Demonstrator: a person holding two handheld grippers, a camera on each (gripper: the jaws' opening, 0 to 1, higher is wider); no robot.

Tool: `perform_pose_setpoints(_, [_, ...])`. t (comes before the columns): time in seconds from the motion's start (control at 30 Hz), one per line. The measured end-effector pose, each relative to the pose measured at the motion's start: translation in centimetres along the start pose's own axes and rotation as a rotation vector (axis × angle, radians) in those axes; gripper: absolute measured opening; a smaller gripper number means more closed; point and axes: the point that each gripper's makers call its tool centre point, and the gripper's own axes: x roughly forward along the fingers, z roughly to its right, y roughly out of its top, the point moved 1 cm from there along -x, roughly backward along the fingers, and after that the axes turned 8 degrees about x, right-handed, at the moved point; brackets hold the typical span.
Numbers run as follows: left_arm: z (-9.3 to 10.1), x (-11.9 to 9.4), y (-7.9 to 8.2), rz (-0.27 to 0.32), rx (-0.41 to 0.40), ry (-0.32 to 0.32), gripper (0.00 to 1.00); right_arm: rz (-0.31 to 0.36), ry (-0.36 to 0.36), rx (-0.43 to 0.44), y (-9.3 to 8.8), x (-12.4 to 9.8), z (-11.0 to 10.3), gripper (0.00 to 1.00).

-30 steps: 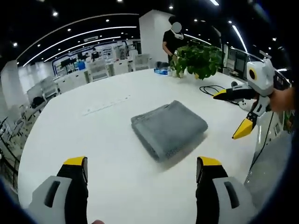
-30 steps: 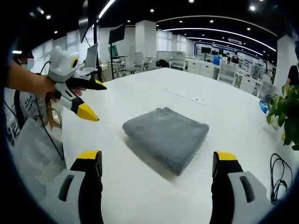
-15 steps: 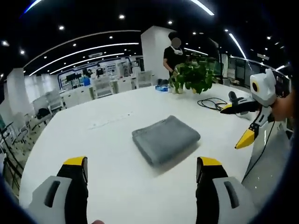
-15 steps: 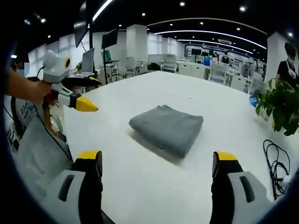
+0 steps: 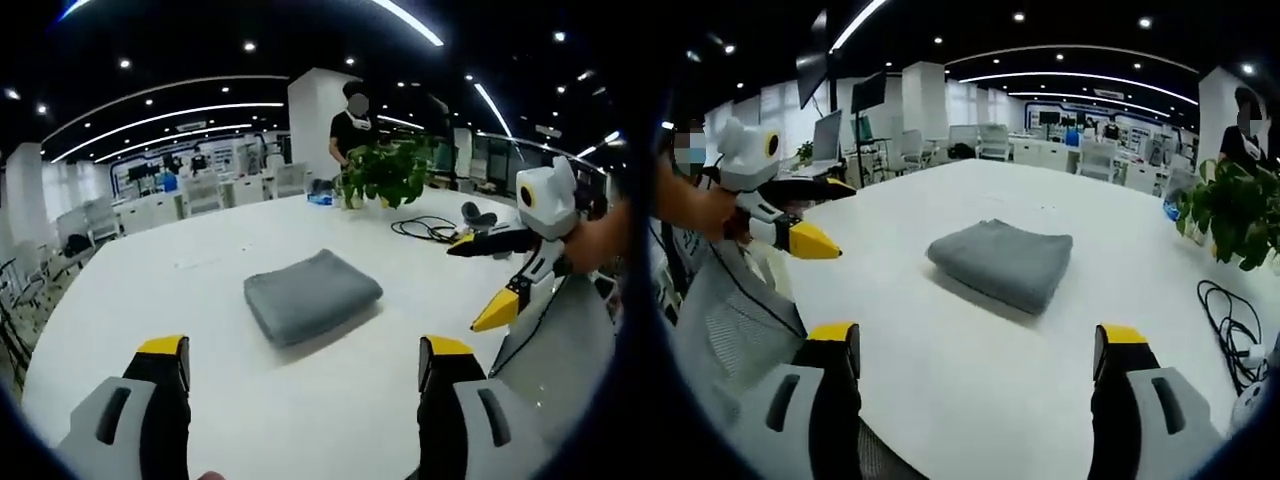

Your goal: Fold the towel on the table until its edges align and the towel forms a compact rectangular stack.

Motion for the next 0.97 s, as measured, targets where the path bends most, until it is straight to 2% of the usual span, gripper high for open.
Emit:
perform_pose_setpoints(0.13, [0.5, -0.9, -0.7, -0.005, 0.010, 0.001, 0.97, 0.023, 0.010, -0.015, 0.7, -0.3, -0.5, 0.98])
perform_pose_setpoints(0.27, [0.4, -1.0, -1.3, -0.002, -0.012, 0.008, 0.96, 0.053, 0.002, -0.004, 1.1, -0.4, 0.0, 0.99])
perform_pose_setpoints(0.4, [0.0, -1.1, -0.7, 0.022, -0.002, 0.023, 0.93, 0.041, 0.004, -0.021, 0.6, -0.3, 0.1, 0.98])
perform_pose_setpoints(0.53, [0.1, -1.0, -0.9, 0.019, 0.003, 0.023, 0.92, 0.060, 0.019, -0.032, 0.7, -0.5, -0.7, 0.97])
perform_pose_setpoints(0.7, [0.1, -1.1, -1.0, 0.021, -0.003, 0.024, 0.91, 0.050, 0.031, -0.046, 0.4, -0.3, -1.5, 0.96])
perform_pose_setpoints(0.8, [-0.1, -1.2, -0.9, 0.025, -0.008, 0.030, 0.91, 0.068, 0.037, -0.058, 0.9, -0.6, -2.2, 0.95])
perform_pose_setpoints(0.97, [-0.2, -1.2, -1.3, 0.013, -0.013, 0.032, 0.91, 0.081, 0.024, -0.037, 1.1, -0.5, -1.5, 0.94])
